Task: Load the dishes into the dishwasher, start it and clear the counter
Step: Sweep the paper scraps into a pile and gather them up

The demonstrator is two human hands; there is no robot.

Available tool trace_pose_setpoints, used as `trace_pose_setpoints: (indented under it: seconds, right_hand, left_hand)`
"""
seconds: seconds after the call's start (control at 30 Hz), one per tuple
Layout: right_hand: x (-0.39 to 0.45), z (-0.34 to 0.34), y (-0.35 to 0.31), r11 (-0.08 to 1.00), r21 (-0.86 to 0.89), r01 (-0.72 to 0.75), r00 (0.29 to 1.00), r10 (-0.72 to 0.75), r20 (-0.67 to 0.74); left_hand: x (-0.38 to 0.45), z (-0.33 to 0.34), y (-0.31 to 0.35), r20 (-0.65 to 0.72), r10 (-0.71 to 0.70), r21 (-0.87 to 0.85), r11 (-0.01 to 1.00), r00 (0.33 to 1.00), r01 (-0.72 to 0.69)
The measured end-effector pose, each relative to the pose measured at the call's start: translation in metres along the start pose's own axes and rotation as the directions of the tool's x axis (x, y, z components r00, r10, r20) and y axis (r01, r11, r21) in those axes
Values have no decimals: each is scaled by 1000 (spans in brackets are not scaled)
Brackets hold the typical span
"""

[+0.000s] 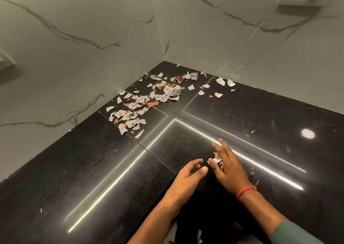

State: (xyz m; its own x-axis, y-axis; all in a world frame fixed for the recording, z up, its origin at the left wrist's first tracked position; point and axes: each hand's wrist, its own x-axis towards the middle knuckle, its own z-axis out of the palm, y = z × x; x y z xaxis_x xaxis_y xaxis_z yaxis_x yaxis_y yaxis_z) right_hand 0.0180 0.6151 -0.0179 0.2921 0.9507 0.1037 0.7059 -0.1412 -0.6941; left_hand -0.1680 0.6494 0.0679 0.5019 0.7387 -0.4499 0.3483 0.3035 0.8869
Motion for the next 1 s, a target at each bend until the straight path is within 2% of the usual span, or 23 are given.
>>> trace_pose_setpoints:
  seconds: [0.13, 0.37, 0.47, 0.53, 0.67, 0.77, 0.9, 1.0]
  right_hand:
    - [-8, -23, 8, 999, -1, -50, 986, 49, -161]
    - [-7, -44, 50, 940, -160, -302, 945, 273, -182]
    - [7, -34, 51, 874, -355, -334, 942, 290, -171]
    - [17, -20, 42, 853, -411, -323, 946, 288, -148]
    - [36, 5, 18, 860, -429, -278, 960, 263, -95]
    - [40, 5, 14, 889, -357, -289, 957, 254, -141]
    - [41, 3, 17, 936, -211, -282, 943, 229, -244]
    - [41, 4, 15, 939, -196, -283, 936, 225, -272]
  left_hand:
    - [-2, -27, -14, -70, 1, -6, 1000, 998, -1]
    - [-6, -74, -35, -360, 66, -51, 995, 931, -90]
    - [1, -93, -32, -375, 76, -56, 993, 924, -105]
    - [10, -99, -31, -346, 66, -48, 995, 936, -88]
    - [29, -105, -28, -307, 58, -35, 997, 950, -72]
    - [45, -120, -29, -339, 64, -46, 995, 938, -85]
    - [70, -162, -29, -495, 72, -37, 994, 866, -104]
    - [94, -207, -33, -581, 140, 136, 988, 802, -74]
